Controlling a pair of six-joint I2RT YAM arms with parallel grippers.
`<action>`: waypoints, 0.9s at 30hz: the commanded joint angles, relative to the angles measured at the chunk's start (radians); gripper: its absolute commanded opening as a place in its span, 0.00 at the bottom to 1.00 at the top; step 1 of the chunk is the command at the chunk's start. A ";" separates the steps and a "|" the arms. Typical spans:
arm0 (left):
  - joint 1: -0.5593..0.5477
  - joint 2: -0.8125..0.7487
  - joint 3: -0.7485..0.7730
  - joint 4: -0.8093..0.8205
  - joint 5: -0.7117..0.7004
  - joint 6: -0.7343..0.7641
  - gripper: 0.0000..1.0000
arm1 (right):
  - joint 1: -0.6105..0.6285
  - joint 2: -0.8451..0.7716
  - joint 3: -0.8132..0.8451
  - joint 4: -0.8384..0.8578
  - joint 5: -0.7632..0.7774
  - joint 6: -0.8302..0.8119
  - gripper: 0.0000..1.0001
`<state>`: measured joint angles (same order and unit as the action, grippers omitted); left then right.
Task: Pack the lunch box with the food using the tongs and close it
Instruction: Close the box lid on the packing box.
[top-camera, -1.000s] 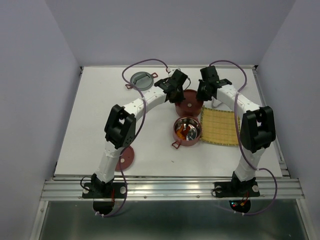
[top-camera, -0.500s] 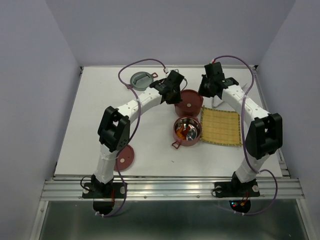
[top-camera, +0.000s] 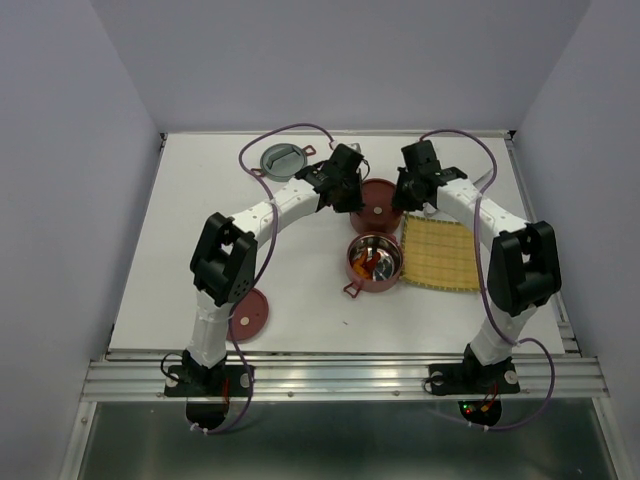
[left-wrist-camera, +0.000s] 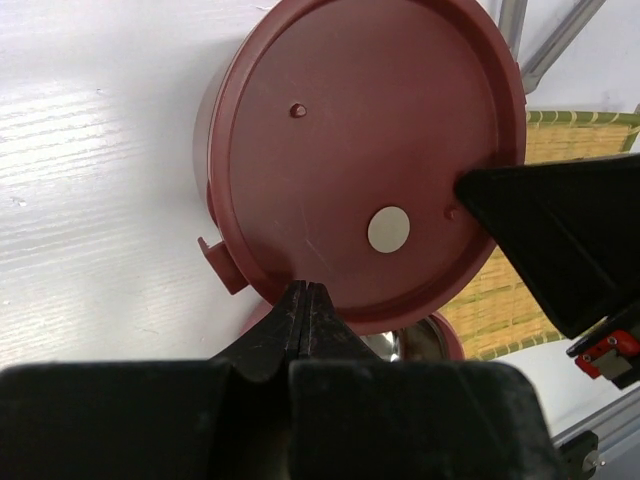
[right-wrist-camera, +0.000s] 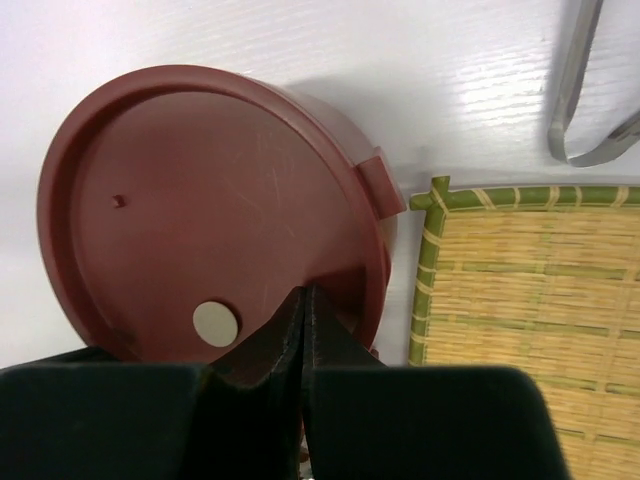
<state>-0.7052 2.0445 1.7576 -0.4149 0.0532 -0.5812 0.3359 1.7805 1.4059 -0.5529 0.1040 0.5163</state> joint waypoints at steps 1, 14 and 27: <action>0.000 0.005 -0.017 0.005 0.025 0.024 0.00 | 0.009 0.007 -0.024 0.041 -0.018 0.008 0.01; 0.004 -0.079 0.068 -0.039 -0.087 0.053 0.00 | 0.009 -0.050 0.125 0.022 -0.013 0.001 0.01; 0.065 -0.001 0.065 -0.015 -0.009 0.050 0.00 | 0.018 0.146 0.269 -0.025 -0.007 -0.024 0.01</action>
<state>-0.6460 2.0388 1.7908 -0.4446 0.0048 -0.5499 0.3374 1.8801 1.6547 -0.5526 0.0971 0.5114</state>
